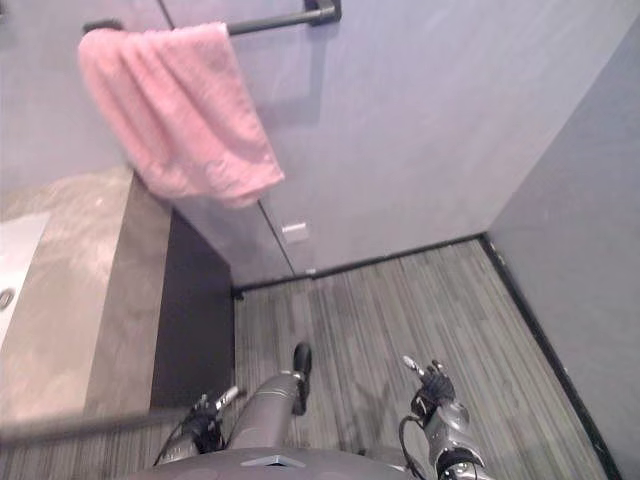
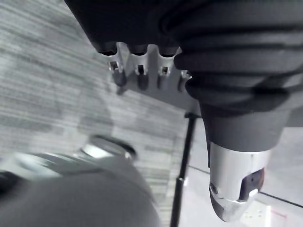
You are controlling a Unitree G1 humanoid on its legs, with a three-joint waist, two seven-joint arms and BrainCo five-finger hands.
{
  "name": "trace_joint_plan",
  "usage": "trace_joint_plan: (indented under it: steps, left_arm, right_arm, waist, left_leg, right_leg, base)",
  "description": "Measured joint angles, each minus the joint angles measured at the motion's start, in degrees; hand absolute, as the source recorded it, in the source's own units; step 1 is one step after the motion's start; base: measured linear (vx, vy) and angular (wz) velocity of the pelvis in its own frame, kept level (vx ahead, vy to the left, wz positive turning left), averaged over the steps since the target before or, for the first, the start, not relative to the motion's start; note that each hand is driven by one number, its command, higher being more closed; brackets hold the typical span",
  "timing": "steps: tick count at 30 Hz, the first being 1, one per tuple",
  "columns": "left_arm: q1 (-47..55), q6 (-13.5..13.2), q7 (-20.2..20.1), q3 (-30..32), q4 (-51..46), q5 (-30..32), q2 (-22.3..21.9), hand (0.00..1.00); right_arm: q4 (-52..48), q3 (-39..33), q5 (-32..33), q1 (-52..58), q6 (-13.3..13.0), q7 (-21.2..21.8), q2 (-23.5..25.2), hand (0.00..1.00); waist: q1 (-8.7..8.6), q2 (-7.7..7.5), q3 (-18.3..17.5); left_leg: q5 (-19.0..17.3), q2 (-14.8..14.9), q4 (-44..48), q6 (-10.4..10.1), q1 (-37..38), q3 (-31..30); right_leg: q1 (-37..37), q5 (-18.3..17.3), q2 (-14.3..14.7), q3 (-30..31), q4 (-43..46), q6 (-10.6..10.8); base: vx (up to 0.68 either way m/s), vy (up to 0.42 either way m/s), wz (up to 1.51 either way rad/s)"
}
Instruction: Organize washtable
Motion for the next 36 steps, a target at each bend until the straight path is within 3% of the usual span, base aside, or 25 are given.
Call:
trace_joint_plan:
  steps: [1,2,3,4,5,6,7,8,9,11,13,14,15,16,18,20,23,27,32,36]
  left_arm:
    - [1.07,0.32,0.01,0.44,1.21,-0.04,0.07,0.0]
    - [2.08,0.37,0.02,1.07,1.97,-0.02,0.2,0.0]
    - [2.41,0.55,0.05,1.63,2.57,0.09,2.03,0.0]
    - [2.26,0.57,0.04,1.74,2.6,0.17,2.55,0.0]
    - [1.79,0.59,0.05,1.72,2.74,0.25,3.25,0.0]
    - [1.23,0.59,0.06,1.62,3.03,0.26,3.46,0.0]
    - [-0.08,0.63,0.11,1.07,3.11,0.24,3.29,0.0]
    - [-0.76,0.55,0.13,-0.17,2.94,0.25,3.33,0.0]
    - [-1.87,0.44,0.08,-1.86,2.29,0.27,3.3,0.0]
    - [-2.96,-0.04,0.05,-2.96,1.52,0.24,2.78,0.0]
    - [-4.24,-0.31,0.17,-3.55,1.41,0.03,2.31,0.0]
    - [-4.59,-0.43,0.27,-4.73,1.43,-0.03,2.8,0.0]
    - [-4.58,-0.46,0.36,-5.3,1.87,-0.03,3.71,0.0]
    - [-4.76,-0.23,0.48,-5.44,2.5,0.0,3.18,0.0]
    - [-4.04,-0.19,0.54,-5.52,2.46,0.24,1.85,0.0]
    - [-3.63,-0.06,0.53,-5.65,2.61,0.49,1.2,0.0]
    - [-3.64,-0.06,0.84,-5.57,3.22,0.6,0.63,0.0]
    - [-3.58,-0.07,1.07,-5.14,3.52,0.6,0.75,0.0]
    - [-3.36,-0.1,1.17,-5.1,3.62,0.6,0.68,0.0]
    - [-3.56,-0.23,1.81,-5.33,1.16,0.54,0.47,0.0]
  right_arm:
    - [-0.01,0.47,-0.46,0.49,0.01,0.07,0.58,0.0]
    - [0.01,0.95,-0.48,1.0,0.02,0.03,0.93,0.0]
    - [0.08,1.93,-1.22,2.43,0.02,0.12,1.67,0.0]
    - [0.19,1.81,-1.65,2.97,0.02,0.14,1.94,0.0]
    - [0.3,1.57,-2.15,3.62,0.03,0.18,2.39,0.0]
    - [0.36,1.57,-2.56,4.68,0.03,0.26,2.48,0.0]
    - [0.35,1.83,-2.59,4.97,0.02,0.74,2.49,0.0]
    - [0.34,2.11,-2.59,4.95,0.03,1.03,2.55,0.0]
    - [0.29,2.73,-2.61,4.88,0.01,1.68,2.73,0.0]
    - [0.22,4.14,-2.7,4.68,-0.04,2.06,2.67,0.0]
    - [0.22,4.43,-2.67,4.03,-0.1,2.15,2.61,0.0]
    - [0.36,4.71,-2.74,4.35,-0.04,2.19,3.27,0.0]
    - [0.85,5.03,-2.74,4.94,0.03,2.32,3.95,0.0]
    - [1.37,5.0,-2.86,4.97,0.14,2.3,3.85,0.0]
    - [2.39,5.69,-3.45,5.43,0.23,2.19,2.52,0.0]
    - [2.1,7.52,-5.04,5.42,0.25,2.26,1.49,0.0]
    - [0.95,9.79,-5.64,5.65,0.29,2.19,0.92,0.0]
    - [-10.16,14.5,-7.55,7.28,-0.14,2.28,0.61,0.0]
    - [-16.42,20.79,-10.0,6.24,-1.3,2.59,0.8,0.0]
    - [-21.34,24.82,-10.0,5.14,-1.35,2.76,0.69,0.0]
  waist:
    - [0.24,-0.49,-0.88]
    - [0.28,-1.45,-1.71]
    - [-0.22,-4.9,-4.14]
    - [-0.38,-6.1,-4.49]
    - [-0.66,-7.63,-4.17]
    - [-1.59,-7.76,-4.2]
    - [-2.27,-7.03,-4.0]
    - [-2.19,-6.64,-3.76]
    - [-2.15,-5.73,-3.45]
    - [-2.51,-4.51,-3.73]
    - [-3.56,-4.06,-3.92]
    - [-3.72,-5.62,-4.42]
    - [-3.66,-8.46,-4.87]
    - [-3.68,-8.14,-4.82]
    - [-3.59,-5.77,-6.63]
    - [-3.86,-4.38,-7.0]
    - [-3.81,-4.01,-7.24]
    - [-3.64,-4.17,-7.19]
    - [-3.51,-4.35,-7.19]
    - [-3.51,-4.03,-6.05]
  left_leg:
    - [5.02,-0.63,1.59,1.49,0.8,0.22]
    - [7.05,-1.44,1.75,2.89,1.05,0.26]
    - [5.63,-3.71,1.08,4.38,2.39,1.79]
    - [5.01,-4.71,0.41,4.73,3.52,2.39]
    - [3.71,-6.88,-0.4,5.53,7.03,2.69]
    - [2.24,-7.87,-0.37,6.52,9.53,2.01]
    - [1.0,-8.09,-0.21,7.63,12.59,1.5]
    - [0.88,-8.04,-0.76,7.81,14.42,1.5]
    - [0.86,-7.59,-2.74,7.83,18.13,1.33]
    - [0.65,-6.25,-6.45,8.12,22.33,1.06]
    - [-1.06,-4.92,-7.73,6.62,23.78,0.44]
    - [-2.14,-5.44,-7.58,5.49,23.67,0.34]
    - [-3.58,-6.56,-6.91,4.51,24.1,0.1]
    - [-3.95,-5.97,-6.54,4.15,24.76,-0.38]
    - [-4.96,-3.21,-6.99,2.58,24.89,-1.03]
    - [-5.1,-1.89,-7.44,2.0,24.61,-1.78]
    - [-5.09,-0.37,-8.82,0.78,25.02,-2.95]
    - [-5.26,0.14,-9.08,0.49,25.05,-2.94]
    - [-5.25,-0.86,-8.36,0.49,23.73,-3.55]
    - [-4.86,-2.72,0.38,-0.17,15.7,-5.68]
  right_leg:
    - [0.7,-1.37,-0.88,1.58,2.05,0.74]
    - [0.22,-1.72,-1.58,2.0,4.28,1.3]
    - [-4.67,-1.54,-3.53,3.64,14.55,1.76]
    - [-6.77,-0.72,-4.03,3.92,20.1,3.16]
    - [-10.0,3.42,-4.46,3.85,31.02,10.1]
    - [-12.37,7.43,-4.45,4.08,38.75,17.27]
    - [-15.72,7.61,-4.35,3.19,47.02,17.65]
    - [-17.39,6.7,-4.62,2.65,49.18,16.25]
    - [-19.73,4.18,-5.97,0.2,49.19,11.96]
    - [-23.05,0.81,-8.95,-5.45,40.77,7.24]
    - [-24.13,0.6,-9.46,-6.54,25.3,8.06]
    - [-23.76,4.2,-10.3,-6.07,13.98,9.38]
    - [-24.07,11.09,-11.73,-5.88,10.04,9.44]
    - [-23.52,10.4,-11.48,-6.42,10.79,8.9]
    - [-21.96,10.55,-8.97,-7.7,7.02,7.91]
    - [-21.02,11.42,-7.71,-8.86,4.39,7.1]
    - [-19.67,11.74,-6.28,-10.31,2.47,6.58]
    - [-19.12,11.75,-5.84,-10.93,1.44,6.54]
    - [-19.11,11.87,-6.79,-11.7,0.77,6.55]
    - [-21.62,11.57,-8.51,-15.2,2.77,6.52]
  base:
    - [0.68,0.18,-0.78]
    - [0.64,0.207,-0.42]
    - [0.53,0.194,-0.14]
    - [0.58,0.21,0.03]
    - [0.39,0.146,0.18]
    - [0.39,0.173,0.36]
    - [0.29,0.147,0.25]
    - [0.36,0.114,0.1]
    - [0.31,0.056,-0.02]
    - [0.33,0.018,0.04]
    - [0.12,-0.029,0.16]
    - [-0.14,-0.12,0.21]
    - [-0.12,-0.148,0.2]
    - [0.08,-0.215,0.14]
    - [0.18,-0.186,0.04]
    - [0.15,-0.134,0.12]
    - [0.13,-0.085,0.19]
    - [0.08,-0.009,0.04]
    - [0.0,0.037,0.12]
    - [-0.1,0.037,0.52]
